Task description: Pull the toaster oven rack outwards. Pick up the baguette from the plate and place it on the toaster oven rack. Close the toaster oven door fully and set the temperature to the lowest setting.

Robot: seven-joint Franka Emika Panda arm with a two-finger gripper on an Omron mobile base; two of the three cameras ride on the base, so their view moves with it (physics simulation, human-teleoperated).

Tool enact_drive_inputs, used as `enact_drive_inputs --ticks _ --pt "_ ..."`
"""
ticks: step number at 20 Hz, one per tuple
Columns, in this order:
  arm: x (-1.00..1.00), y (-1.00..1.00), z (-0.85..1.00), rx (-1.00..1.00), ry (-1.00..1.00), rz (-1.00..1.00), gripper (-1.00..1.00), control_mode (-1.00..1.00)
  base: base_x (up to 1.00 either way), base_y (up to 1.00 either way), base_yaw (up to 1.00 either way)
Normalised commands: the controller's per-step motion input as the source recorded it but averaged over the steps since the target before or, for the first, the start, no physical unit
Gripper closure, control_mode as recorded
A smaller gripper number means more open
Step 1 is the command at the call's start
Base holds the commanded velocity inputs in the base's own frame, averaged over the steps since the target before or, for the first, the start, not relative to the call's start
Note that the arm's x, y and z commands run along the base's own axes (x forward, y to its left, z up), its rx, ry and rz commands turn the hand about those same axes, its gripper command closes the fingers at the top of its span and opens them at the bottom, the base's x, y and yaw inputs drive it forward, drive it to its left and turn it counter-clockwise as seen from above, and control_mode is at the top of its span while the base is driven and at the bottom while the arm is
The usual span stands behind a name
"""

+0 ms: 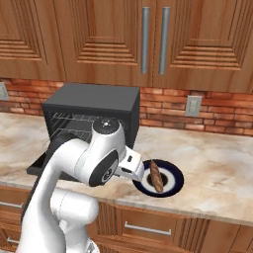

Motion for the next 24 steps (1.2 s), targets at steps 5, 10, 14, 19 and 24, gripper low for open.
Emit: enact_drive_inputs --ticks 5,10,14,19,24 --pt "0.19 -0.39 -0.19 0.0 0.0 0.0 1.0 -1.0 0.0 0.0 0.0" --pt "0.34 -0.29 -0.2 0.0 0.0 0.01 1.0 -1.0 0.0 0.0 0.0" --pt "0.41 -0.26 -0.21 0.0 0.0 0.04 1.0 -1.0 0.0 0.0 0.0" --pt "0.45 -0.18 -0.23 0.0 0.06 0.03 1.0 -1.0 0.0 0.0 0.0" --pt "0.43 -0.06 -0.24 0.0 0.1 0.02 -1.0 -1.0 0.0 0.0 0.0"
